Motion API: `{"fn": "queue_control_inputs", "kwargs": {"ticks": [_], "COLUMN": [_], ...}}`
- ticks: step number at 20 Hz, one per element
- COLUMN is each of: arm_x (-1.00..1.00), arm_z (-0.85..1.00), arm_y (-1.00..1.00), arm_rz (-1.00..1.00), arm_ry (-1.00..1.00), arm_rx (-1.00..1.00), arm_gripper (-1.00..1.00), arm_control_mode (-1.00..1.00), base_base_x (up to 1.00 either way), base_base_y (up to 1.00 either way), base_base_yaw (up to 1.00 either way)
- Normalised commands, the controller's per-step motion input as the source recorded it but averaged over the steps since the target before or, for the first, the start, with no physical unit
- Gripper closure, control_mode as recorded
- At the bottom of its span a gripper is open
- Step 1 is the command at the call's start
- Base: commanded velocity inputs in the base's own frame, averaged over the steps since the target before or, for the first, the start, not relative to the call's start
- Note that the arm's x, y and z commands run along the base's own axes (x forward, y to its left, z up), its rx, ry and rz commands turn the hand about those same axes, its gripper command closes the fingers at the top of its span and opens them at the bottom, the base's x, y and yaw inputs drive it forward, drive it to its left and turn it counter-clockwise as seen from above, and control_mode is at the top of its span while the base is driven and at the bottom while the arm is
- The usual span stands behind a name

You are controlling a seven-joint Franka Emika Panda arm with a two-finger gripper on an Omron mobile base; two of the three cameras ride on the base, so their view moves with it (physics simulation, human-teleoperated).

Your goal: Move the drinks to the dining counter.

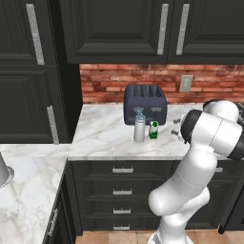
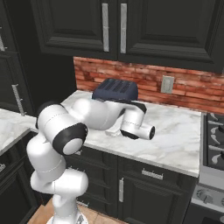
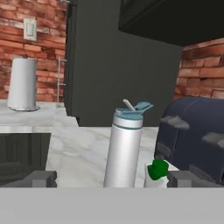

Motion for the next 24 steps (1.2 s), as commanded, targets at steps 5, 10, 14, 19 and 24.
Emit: {"fn": "queue_control_inputs", "kwargs": {"ticks": [5,10,14,19,24], "arm_x": [0.08,0.02,0.00,0.00,0.00], "arm_z": [-0.06,0.00,-0.01,-0.04,0.00], "arm_y": [0.11,0.05,0.07,0.13,0.12], "arm_rz": [-0.22,-0.23,-0.16,-0.04,0.00], "arm_ry": [0.00,0.00,0.00,0.00,0.00], "arm_rx": [-0.03,0.00,0.00,0.00,0.00], "arm_gripper": [-1.00,-1.00,-1.00,-1.00,-1.00], "arm_control_mode": [-1.00,-1.00,-1.00,-1.00,-1.00], "base_base_x": [0.00,0.00,0.00,0.00,0.00], "base_base_y": [0.00,0.00,0.00,0.00,0.00], "base_base_yaw": [0.00,0.00,0.00,0.00,0.00]}}
